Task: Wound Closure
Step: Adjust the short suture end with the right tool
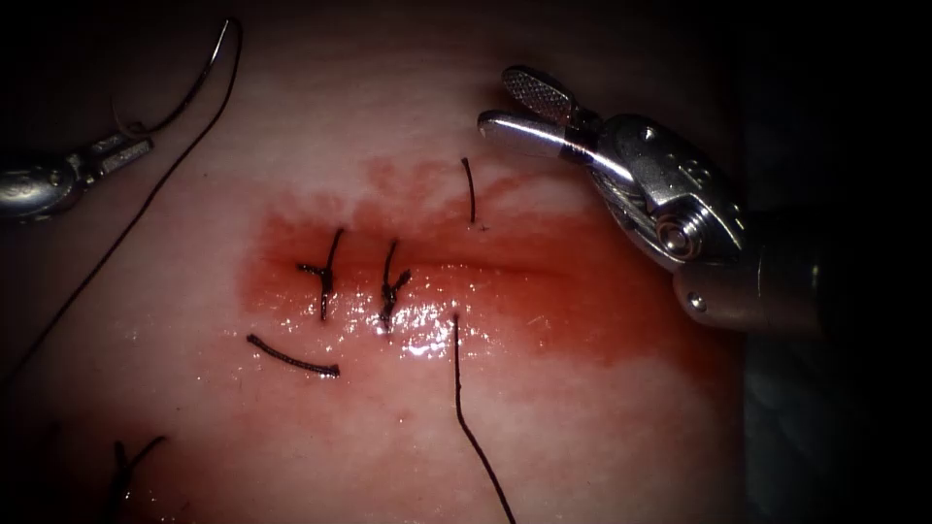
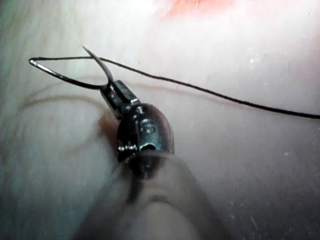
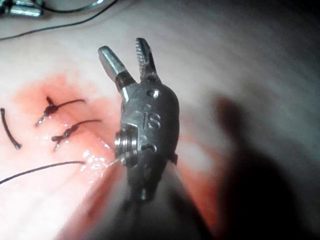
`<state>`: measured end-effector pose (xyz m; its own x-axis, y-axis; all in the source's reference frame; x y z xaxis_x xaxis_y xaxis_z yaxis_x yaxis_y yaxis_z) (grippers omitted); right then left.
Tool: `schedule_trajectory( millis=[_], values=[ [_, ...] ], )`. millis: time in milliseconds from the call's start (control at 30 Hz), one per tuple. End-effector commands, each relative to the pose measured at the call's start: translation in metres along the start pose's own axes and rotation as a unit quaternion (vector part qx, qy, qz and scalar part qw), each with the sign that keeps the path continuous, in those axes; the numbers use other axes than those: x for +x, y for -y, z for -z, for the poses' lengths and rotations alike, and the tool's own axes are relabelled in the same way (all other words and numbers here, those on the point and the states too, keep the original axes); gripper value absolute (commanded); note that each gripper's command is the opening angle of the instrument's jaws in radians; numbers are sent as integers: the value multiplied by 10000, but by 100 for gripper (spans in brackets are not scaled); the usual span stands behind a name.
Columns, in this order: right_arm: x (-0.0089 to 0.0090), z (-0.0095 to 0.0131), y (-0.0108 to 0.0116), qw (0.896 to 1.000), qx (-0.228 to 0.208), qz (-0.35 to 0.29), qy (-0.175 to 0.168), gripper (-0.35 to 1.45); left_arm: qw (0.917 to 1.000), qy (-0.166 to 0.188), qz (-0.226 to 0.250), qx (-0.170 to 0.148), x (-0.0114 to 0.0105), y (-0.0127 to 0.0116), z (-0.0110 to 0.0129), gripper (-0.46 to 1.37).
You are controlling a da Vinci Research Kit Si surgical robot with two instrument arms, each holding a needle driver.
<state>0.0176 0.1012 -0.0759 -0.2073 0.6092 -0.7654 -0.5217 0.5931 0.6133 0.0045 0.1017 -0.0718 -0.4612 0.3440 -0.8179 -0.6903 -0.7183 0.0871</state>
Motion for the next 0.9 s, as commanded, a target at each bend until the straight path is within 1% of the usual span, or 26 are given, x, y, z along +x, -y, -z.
schedule_trajectory(
  millis=[33, 167, 267, 333, 367, 400, 433, 467, 533, 600, 700, 767, 900],
  values=[
    [0, 0, 0, 10000, -3, 0, 1, 22, 10000, -2, 1, -23, 0, 0, 0, -35],
    [0, 1, -1, 10000, -16, 1, -3, 26, 10000, -10, 1, -39, 0, 1, 2, -35],
    [0, 1, -1, 10000, -29, 7, 52, 37, 10000, -17, 6, -35, 2, 2, 4, -35],
    [-1, 3, -3, 9997, -82, 20, 249, 44, 10000, -24, -17, -30, 4, 2, 5, -35],
    [-3, 5, -7, 9985, -143, 39, 535, 53, 10000, -41, -9, -19, 6, 2, 7, -35],
    [-4, 7, -9, 9975, -180, 51, 674, 60, 10000, -38, -7, -21, 7, 2, 8, -35],
    [-5, 7, -10, 9969, -203, 60, 757, 64, 10000, -35, -5, -23, 8, 3, 8, -35],
    [-9, 9, -13, 9960, -229, 80, 863, 71, 10000, -44, -30, -17, 9, 3, 10, -35],
    [-16, 10, -17, 9946, -219, 106, 1005, 78, 10000, -74, -20, 3, 12, 3, 12, -35],
    [-25, 9, -20, 9928, -214, 136, 1175, 89, 10000, -89, -40, 16, 15, 3, 14, -35],
    [-35, 5, -25, 9895, -185, 102, 1430, 93, 9999, -100, -27, 24, 20, 4, 17, -35],
    [-40, 1, -29, 9881, -143, 92, 1530, 93, 9999, -114, -46, 35, 23, 4, 20, -35],
    [-43, -6, -36, 9869, -44, 84, 1610, 89, 9999, -113, -35, 34, 28, 4, 25, -35]
  ],
)
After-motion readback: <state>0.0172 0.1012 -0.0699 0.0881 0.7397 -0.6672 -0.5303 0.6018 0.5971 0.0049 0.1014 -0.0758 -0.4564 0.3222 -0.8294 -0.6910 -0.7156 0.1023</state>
